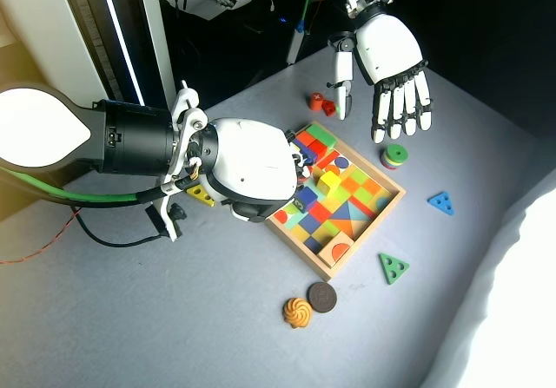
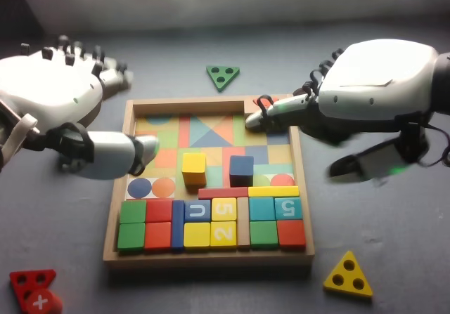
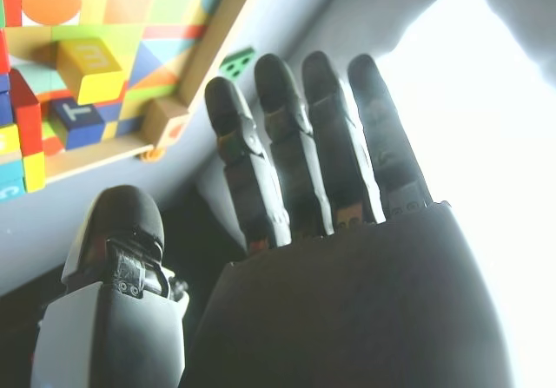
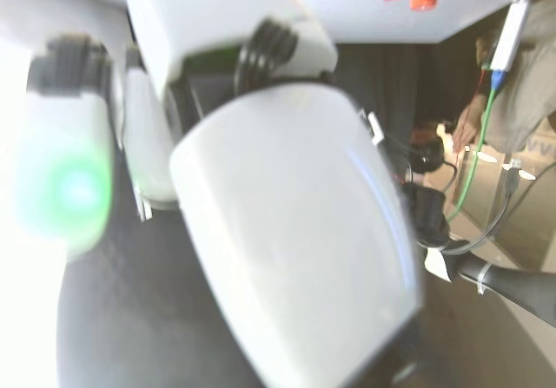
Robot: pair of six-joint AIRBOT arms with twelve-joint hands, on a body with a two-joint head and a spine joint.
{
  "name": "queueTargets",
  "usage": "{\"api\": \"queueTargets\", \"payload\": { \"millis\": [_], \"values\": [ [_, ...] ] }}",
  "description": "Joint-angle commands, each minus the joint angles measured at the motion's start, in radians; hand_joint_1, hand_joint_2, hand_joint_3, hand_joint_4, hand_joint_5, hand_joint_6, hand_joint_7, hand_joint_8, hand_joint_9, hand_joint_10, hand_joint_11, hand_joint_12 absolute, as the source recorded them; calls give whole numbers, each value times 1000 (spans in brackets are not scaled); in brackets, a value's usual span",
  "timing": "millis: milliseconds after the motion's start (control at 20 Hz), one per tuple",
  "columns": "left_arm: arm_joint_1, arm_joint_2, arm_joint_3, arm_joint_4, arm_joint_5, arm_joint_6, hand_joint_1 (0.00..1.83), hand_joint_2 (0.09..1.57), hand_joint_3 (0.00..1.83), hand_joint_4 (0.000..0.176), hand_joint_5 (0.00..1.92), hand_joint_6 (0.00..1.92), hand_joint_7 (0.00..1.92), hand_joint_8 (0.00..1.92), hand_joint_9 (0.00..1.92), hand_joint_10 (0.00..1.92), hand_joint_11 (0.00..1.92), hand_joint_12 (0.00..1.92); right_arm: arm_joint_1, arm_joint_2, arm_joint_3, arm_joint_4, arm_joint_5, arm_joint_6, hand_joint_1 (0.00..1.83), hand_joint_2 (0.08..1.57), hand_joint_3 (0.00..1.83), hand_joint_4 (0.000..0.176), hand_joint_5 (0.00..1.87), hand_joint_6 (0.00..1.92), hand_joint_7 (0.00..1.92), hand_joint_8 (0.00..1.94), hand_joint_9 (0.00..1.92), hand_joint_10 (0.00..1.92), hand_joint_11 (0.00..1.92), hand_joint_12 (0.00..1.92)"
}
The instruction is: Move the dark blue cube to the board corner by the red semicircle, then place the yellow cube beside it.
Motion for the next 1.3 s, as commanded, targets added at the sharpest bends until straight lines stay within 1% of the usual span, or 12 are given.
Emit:
{"api": "queueTargets", "payload": {
  "millis": [0, 300, 550, 700, 750, 800, 850, 900, 1000, 1050, 1150, 1250],
  "values": [
    [-10, 12, -1, 46, -53, 5, 0, 1205, 15, 0, 45, 0, 29, 0, 14, 0, 0, 0, 9, 12, 0, 25, 74, 5, 0, 1232, 4, 0, 213, 2, 204, 0, 182, 24, 0, 620],
    [-12, 12, -2, 46, -55, 24, 0, 1218, 12, 0, 14, 2, 0, 0, 0, 0, 0, 0, 4, 9, 0, -19, 74, 4, 85, 1188, 0, 0, 210, 1, 218, 5, 192, 11, 0, 585],
    [-16, 12, 0, 17, -60, 24, 0, 1214, 7, 0, 17, 2, 0, 0, 0, 0, 0, 0, 28, -8, 1, -169, 74, 3, 195, 1107, 0, 0, 219, 0, 241, 0, 236, 12, 0, 760],
    [-20, 12, 0, 16, -66, 48, 0, 1195, 0, 0, 12, 0, 0, 0, 0, 0, 0, 0, 47, -26, 3, -250, 74, 1, 240, 1109, 0, 0, 255, 4, 426, 29, 406, 80, 0, 1223],
    [-31, 12, 0, -18, -68, 90, 0, 1201, 0, 0, 14, 1, 0, 0, 0, 0, 0, 0, 55, -37, 10, -269, 73, 1, 325, 1096, 3, 0, 309, 18, 631, 513, 480, 850, 152, 1472],
    [-45, 12, 0, -61, -68, 138, 0, 1203, 1, 0, 13, 1, 0, 0, 0, 0, 0, 0, 61, -47, 17, -276, 66, 1, 380, 1097, 2, 0, 306, 8, 575, 1176, 480, 1407, 250, 1683],
    [-57, 12, -1, -93, -68, 173, 0, 1195, 0, 0, 5, 0, 0, 0, 0, 0, 0, 0, 68, -59, 29, -280, 54, 1, 436, 1101, 2, 0, 320, 7, 704, 1762, 643, 1818, 462, 1873],
    [-60, 11, -2, -102, -68, 183, 0, 1199, 0, 0, 5, 0, 0, 0, 0, 0, 0, 0, 73, -73, 45, -282, 39, 1, 518, 1093, 0, 0, 337, 8, 816, 1905, 804, 1900, 633, 1911],
    [-62, 11, -11, -100, -96, 192, 0, 1209, 4, 0, 5, 1, 0, 0, 0, 0, 0, 0, 82, -88, 66, -286, 31, 2, 616, 1110, 2, 0, 440, 28, 1046, 1940, 1027, 1920, 927, 1921],
    [-62, 11, -17, -100, -122, 192, 0, 1205, 2, 0, 13, 4, 1, 0, 0, 0, 0, 0, 84, -89, 66, -297, 31, 2, 677, 1129, 5, 0, 491, 34, 1104, 1941, 1131, 1921, 1114, 1921],
    [-61, 12, -34, -100, -182, 192, 0, 1206, 2, 0, 28, 9, 26, 10, 1, 0, 0, 0, 87, -89, 66, -329, 34, 2, 761, 1171, 11, 0, 507, 22, 1060, 1941, 1145, 1921, 1201, 1921],
    [-60, 10, -41, -103, -212, 192, 0, 1202, 0, 0, 27, 7, 35, 12, 8, 3, 0, 0, 85, -89, 66, -369, 34, 3, 1056, 1219, 10, 0, 540, 21, 1197, 1941, 1385, 1921, 1520, 1921]
  ]
}}
